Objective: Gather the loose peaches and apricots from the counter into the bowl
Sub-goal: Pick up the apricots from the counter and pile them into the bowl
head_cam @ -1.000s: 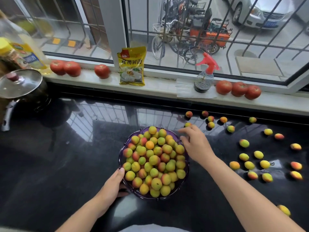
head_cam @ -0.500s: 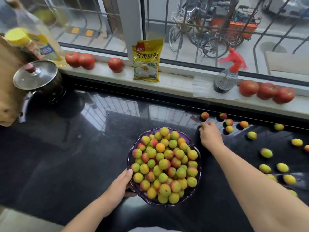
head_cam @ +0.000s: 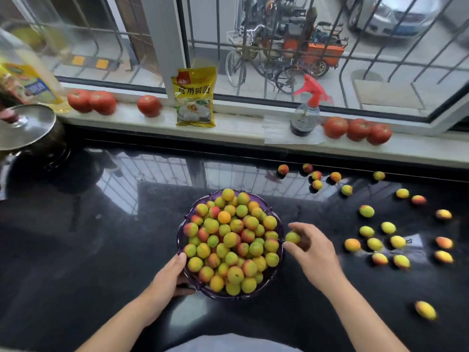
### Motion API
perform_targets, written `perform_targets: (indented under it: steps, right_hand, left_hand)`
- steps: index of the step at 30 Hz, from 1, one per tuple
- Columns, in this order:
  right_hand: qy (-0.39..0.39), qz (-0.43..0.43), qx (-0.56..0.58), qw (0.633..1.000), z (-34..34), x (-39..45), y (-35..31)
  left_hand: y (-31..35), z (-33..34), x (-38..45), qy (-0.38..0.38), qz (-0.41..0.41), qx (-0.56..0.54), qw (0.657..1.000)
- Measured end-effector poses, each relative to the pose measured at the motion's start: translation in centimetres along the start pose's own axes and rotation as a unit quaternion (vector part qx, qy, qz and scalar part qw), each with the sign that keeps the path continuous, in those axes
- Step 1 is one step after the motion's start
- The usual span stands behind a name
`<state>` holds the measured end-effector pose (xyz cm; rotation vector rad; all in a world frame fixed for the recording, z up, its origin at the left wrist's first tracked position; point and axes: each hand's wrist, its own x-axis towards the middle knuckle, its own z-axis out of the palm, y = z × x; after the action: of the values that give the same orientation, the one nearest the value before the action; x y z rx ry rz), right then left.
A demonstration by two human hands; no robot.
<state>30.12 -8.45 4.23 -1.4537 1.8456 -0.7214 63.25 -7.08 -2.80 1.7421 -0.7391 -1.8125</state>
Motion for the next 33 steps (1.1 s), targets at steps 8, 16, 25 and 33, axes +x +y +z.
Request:
perform_targets:
  steps: [8, 16, 25, 33]
  right_hand:
    - [-0.072, -0.083, 0.041, 0.993, 1.9, -2.9, -4.0]
    - [-0.081, -0.106, -0.042, 0.99, 4.9, -4.3, -5.5]
    - [-0.032, -0.355, -0.3, 0.885, 9.7, -5.8, -2.9]
    - [-0.017, -0.281, -0.245, 0.928, 9.0, -6.3, -2.3]
  left_hand:
    - [0.8, 0.4, -0.4, -0.01, -0.015, -0.025, 1.0]
    - [1.1, 0.4, -1.9, -0.058, -0.068, -0.049, 0.995]
    - [-1.0, 2.4, -4.0, -0.15, -0.11, -0.023, 0.982]
    - [1.6, -1.9, -2.9, -0.173, -0.084, 0.093, 0.977]
